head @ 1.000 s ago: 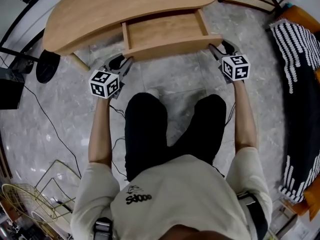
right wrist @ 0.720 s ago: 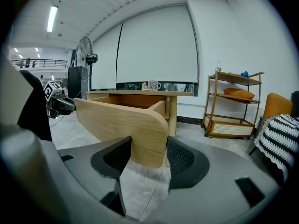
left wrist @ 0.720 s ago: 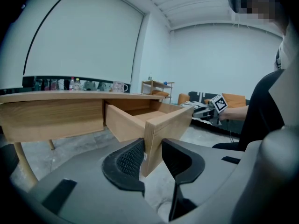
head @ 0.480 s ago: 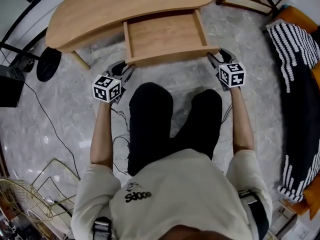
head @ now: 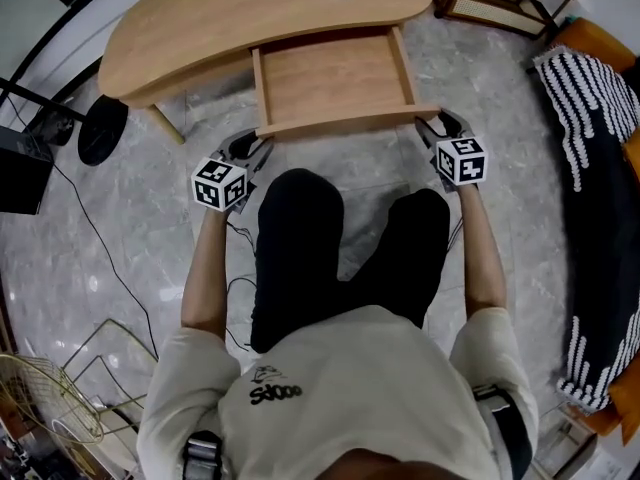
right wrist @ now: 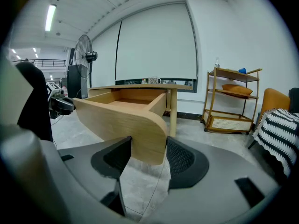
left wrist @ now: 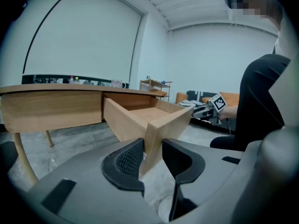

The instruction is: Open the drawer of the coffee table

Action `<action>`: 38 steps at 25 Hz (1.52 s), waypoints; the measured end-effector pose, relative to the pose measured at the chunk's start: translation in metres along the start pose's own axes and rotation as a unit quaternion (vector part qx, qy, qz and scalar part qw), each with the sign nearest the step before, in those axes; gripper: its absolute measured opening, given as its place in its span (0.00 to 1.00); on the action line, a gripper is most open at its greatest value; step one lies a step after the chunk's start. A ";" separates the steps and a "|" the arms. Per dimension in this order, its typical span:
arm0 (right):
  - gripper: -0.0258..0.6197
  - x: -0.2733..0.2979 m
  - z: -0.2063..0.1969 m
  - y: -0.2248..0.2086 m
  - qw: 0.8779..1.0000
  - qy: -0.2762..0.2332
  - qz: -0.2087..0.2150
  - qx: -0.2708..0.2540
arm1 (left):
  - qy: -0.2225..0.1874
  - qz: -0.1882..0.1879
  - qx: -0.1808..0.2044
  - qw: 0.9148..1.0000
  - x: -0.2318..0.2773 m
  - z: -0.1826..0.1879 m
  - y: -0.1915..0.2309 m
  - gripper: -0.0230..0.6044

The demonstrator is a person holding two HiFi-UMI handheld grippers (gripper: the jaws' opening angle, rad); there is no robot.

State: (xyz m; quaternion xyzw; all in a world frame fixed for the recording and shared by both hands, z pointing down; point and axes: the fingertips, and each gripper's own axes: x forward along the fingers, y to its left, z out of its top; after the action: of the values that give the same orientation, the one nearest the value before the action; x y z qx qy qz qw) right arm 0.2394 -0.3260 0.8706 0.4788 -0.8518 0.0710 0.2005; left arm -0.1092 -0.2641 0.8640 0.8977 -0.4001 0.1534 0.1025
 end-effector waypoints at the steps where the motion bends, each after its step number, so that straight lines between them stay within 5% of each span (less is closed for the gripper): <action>1: 0.40 0.000 0.000 0.001 1.000 -0.001 0.000 0.002 | -0.003 0.000 -0.003 1.000 -0.001 0.000 0.001 0.25; 25: 0.40 0.015 -0.026 -0.003 0.998 0.056 -0.017 -0.003 | -0.008 -0.032 -0.022 0.999 0.012 -0.029 0.000 0.29; 33: 0.39 0.001 -0.038 -0.027 0.992 0.107 -0.019 -0.071 | 0.006 0.017 -0.062 0.998 -0.011 -0.057 0.036 0.29; 38: 0.29 -0.032 -0.035 -0.075 0.985 0.139 -0.070 -0.079 | 0.003 0.083 -0.045 0.996 -0.037 -0.043 0.074 0.16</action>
State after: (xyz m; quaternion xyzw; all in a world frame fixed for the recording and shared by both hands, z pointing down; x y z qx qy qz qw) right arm 0.3273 -0.3301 0.8842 0.5050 -0.7833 0.0553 0.3584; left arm -0.1963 -0.2746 0.8951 0.8554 -0.4794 0.1460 0.1311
